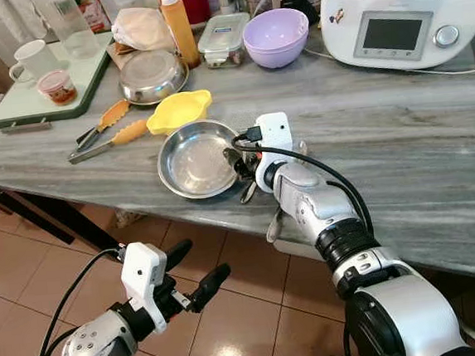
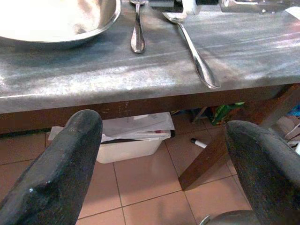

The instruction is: Setting the table

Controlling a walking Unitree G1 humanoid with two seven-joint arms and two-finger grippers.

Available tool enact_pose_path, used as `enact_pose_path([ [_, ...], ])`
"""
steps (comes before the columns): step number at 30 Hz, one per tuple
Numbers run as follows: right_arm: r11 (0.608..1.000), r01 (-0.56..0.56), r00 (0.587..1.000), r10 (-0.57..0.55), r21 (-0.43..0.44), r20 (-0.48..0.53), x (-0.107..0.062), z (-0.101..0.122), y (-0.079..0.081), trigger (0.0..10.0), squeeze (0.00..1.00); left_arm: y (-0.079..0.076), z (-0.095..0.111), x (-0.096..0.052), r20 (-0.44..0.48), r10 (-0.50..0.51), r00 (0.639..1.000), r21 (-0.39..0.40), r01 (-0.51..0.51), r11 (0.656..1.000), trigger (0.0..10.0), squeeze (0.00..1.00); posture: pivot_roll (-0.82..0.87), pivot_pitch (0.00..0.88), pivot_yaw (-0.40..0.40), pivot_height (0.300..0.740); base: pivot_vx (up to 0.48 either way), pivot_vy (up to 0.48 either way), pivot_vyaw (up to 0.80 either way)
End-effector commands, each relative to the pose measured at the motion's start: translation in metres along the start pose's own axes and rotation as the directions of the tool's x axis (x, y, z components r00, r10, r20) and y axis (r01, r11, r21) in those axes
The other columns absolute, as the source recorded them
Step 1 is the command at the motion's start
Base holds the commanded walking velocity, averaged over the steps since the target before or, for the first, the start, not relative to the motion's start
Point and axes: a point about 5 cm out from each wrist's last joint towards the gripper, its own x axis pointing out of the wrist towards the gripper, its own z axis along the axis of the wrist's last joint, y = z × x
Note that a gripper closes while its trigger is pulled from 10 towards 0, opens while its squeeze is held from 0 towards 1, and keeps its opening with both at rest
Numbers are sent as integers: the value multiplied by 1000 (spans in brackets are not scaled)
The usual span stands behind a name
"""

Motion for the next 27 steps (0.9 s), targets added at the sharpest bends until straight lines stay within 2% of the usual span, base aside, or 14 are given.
enact_pose_path([
  [1, 1000, -23, 1000, 23, 17, -3, 3, 2, 9, 824, 0, 2, 1, -3, -15, 9, 1000, 16, -8, 1000, 10000, 0, -98, 192, 140, 740, 0, 0, 0],
  [2, 999, -25, 1000, 25, 19, -2, 3, 2, 9, 667, 0, 2, 1, -3, -16, 9, 1000, 16, -8, 1000, 10000, 0, -98, 192, 140, 740, 0, 0, 0],
  [3, 999, -27, 1000, 27, 23, -1, 3, 3, 10, 0, 0, 2, 1, -3, -16, 9, 1000, 16, -9, 1000, 10000, 0, -98, 192, 140, 740, 0, 0, 0],
  [11, 998, -32, 999, 33, 59, -14, 2, 0, 9, 0, 0, 2, 1, -3, -21, 10, 1000, 18, -10, 1000, 10000, 0, -99, 191, 139, 740, 0, 0, 0],
  [12, 997, -32, 999, 33, 63, -16, 2, -1, 9, 627, 0, 2, 1, -3, -22, 10, 1000, 18, -9, 1000, 10000, 0, -99, 191, 139, 740, 0, 0, 0],
  [13, 997, -32, 999, 33, 63, -16, 2, -1, 9, 627, 0, 2, 1, -3, -22, 10, 1000, 18, -9, 1000, 10000, 0, -99, 191, 139, 740, 0, 0, 0],
  [14, 997, -31, 999, 33, 68, -19, 2, -1, 8, 1725, 0, 2, 0, -3, -23, 10, 1000, 18, -9, 1000, 10000, 0, -99, 191, 139, 740, 0, 0, 0],
  [15, 997, -31, 999, 32, 71, -20, 2, -2, 8, 2235, 0, 2, 0, -3, -24, 10, 1000, 19, -9, 1000, 10000, 0, -99, 191, 139, 740, 0, 0, 0],
  [16, 995, -29, 999, 32, 96, -28, 1, -3, 8, 471, 0, 2, 0, -3, -25, 10, 1000, 19, -10, 1000, 10000, 0, -101, 189, 140, 740, 0, 0, 0],
  [20, 994, -29, 999, 32, 102, -33, 0, -5, 7, 627, 0, 2, 0, -3, -27, 10, 1000, 20, -10, 1000, 10000, 0, -100, 188, 138, 740, 0, 0, 0],
  [21, 994, -29, 999, 33, 108, -36, 0, -6, 7, 78, 0, 2, 0, -3, -27, 10, 1000, 20, -10, 1000, 10000, 0, -100, 188, 138, 740, 0, 0, 0],
  [22, 993, -29, 999, 33, 110, -37, 0, -6, 6, 314, 0, 3, 0, -3, -28, 11, 1000, 21, -10, 1000, 10000, 0, -100, 188, 138, 740, 0, 0, 0],
  [27, 993, -26, 999, 31, 118, -39, -1, -6, 6, 275, 0, 3, -1, -3, -31, 12, 999, 22, -11, 1000, 10000, 0, -101, 183, 139, 740, 0, 0, 0],
])
